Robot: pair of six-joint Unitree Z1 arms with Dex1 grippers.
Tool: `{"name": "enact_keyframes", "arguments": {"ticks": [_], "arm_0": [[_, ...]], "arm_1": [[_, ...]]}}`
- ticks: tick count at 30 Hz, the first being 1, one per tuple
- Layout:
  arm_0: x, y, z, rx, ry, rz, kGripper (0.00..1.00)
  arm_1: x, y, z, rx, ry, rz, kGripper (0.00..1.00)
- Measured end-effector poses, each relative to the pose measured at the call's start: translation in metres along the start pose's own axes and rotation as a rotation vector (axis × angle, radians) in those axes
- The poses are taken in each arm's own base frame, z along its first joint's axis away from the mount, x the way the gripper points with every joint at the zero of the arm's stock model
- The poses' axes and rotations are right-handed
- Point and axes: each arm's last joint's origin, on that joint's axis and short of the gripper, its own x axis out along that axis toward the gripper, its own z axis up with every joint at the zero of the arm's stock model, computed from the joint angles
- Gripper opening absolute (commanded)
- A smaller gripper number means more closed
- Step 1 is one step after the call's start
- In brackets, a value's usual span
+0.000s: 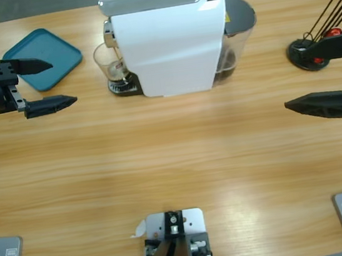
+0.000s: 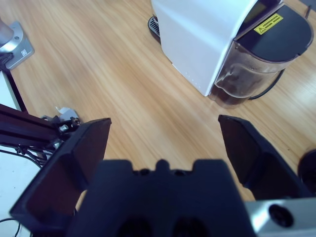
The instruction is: Pour coffee
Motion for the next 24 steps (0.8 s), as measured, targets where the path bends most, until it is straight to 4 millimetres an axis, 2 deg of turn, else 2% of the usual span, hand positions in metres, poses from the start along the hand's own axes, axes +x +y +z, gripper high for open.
{"name": "enact_keyframes", "arguments": {"ticks": [24], "arm_0": [[-0.0001, 0.0006, -0.0003, -0.001, 0.002, 0.006, 1.000]], "arm_1": [[0.0019, -0.0001, -0.0037, 0.004, 0.012, 0.001, 1.000]]}}
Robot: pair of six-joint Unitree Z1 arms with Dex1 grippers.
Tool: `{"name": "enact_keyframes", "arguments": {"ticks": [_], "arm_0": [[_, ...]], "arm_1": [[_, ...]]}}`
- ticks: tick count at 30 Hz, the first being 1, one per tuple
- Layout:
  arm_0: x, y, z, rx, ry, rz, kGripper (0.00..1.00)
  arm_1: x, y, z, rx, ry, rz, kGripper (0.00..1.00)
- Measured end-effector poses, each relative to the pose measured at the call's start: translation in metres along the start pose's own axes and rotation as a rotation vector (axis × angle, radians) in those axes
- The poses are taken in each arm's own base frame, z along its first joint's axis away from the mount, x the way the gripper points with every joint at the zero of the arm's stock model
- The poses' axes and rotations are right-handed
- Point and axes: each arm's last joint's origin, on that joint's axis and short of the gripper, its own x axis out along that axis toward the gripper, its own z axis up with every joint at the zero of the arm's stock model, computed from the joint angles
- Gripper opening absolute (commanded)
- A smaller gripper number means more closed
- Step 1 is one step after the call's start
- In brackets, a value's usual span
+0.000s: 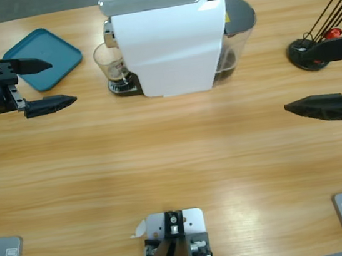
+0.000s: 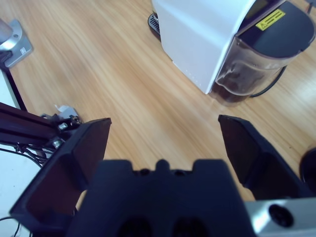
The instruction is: Pour coffee
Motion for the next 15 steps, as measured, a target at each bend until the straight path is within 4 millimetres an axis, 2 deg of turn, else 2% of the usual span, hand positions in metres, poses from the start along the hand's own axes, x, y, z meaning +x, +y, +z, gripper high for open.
{"name": "enact_keyframes", "arguments": {"ticks": [8, 15], "arm_0": [[0.001, 0.001, -0.001, -0.002, 0.006, 0.000, 1.000], [0.011, 0.003, -0.003, -0.017, 0.026, -0.029, 1.000]], "arm_1": [[0.002, 0.000, -0.001, -0.003, -0.010, -0.001, 1.000], [0.009, -0.002, -0.005, -0.003, -0.009, -0.001, 1.000]]}}
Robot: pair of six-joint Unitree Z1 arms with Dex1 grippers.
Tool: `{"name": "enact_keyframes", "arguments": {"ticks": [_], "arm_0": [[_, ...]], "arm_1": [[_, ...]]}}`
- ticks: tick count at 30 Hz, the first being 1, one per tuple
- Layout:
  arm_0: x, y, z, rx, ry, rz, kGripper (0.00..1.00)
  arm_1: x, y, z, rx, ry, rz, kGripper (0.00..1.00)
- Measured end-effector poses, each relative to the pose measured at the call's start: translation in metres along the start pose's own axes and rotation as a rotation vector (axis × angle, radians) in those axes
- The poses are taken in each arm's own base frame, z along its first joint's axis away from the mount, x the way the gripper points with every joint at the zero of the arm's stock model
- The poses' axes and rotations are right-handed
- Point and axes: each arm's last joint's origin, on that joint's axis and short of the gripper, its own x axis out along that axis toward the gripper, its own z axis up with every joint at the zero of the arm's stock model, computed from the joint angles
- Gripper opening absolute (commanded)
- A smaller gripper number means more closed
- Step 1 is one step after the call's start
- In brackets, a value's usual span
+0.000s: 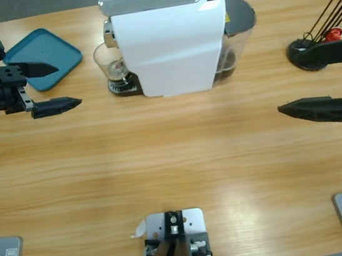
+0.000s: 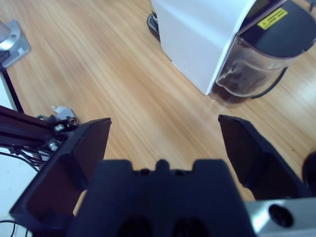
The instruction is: Pour coffee
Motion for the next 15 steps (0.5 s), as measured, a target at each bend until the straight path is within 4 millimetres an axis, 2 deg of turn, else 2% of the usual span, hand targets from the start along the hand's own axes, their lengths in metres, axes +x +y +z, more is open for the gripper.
{"name": "enact_keyframes", "arguments": {"ticks": [6, 15], "arm_0": [[0.006, 0.004, 0.003, 0.014, 0.001, -0.012, 1.000], [0.031, 0.024, 0.019, 0.033, -0.025, -0.017, 1.000]], "arm_1": [[0.007, -0.001, -0.008, 0.000, -0.001, 0.000, 1.000], [0.015, -0.003, -0.007, -0.008, -0.028, -0.003, 1.000]]}}
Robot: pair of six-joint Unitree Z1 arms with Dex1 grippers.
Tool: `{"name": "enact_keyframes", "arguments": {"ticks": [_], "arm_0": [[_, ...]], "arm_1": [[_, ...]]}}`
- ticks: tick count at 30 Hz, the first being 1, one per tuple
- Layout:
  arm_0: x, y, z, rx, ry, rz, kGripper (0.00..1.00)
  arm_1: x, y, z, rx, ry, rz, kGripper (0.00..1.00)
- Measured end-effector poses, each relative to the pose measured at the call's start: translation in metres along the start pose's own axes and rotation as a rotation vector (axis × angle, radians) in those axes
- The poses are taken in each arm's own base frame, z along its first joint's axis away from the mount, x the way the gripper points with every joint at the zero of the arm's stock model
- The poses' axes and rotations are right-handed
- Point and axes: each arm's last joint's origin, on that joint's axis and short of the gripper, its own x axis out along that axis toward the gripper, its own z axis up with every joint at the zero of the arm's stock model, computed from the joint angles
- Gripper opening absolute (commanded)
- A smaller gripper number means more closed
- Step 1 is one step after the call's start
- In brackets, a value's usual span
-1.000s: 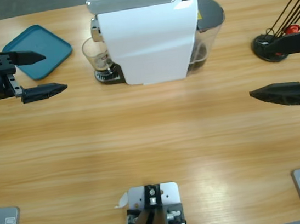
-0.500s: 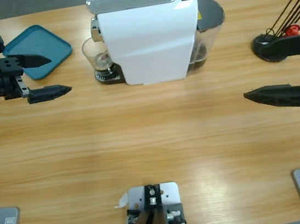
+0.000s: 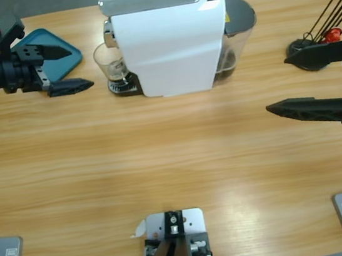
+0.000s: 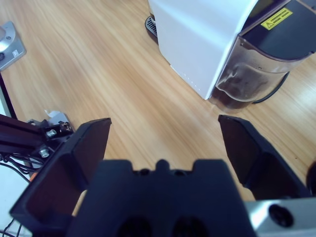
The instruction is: Pour coffee
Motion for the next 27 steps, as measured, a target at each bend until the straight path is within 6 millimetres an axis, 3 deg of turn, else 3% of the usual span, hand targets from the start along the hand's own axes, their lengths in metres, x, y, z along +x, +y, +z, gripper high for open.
{"name": "enact_keyframes", "arguments": {"ticks": [13, 27], "arm_0": [[0.026, 0.019, 0.015, 0.091, -0.042, -0.041, 1.000], [0.056, 0.036, 0.015, 0.108, -0.031, -0.060, 1.000]], "arm_1": [[0.014, -0.004, 0.000, 0.005, 0.018, 0.006, 1.000], [0.027, -0.007, 0.000, 0.008, 0.028, 0.011, 1.000]]}}
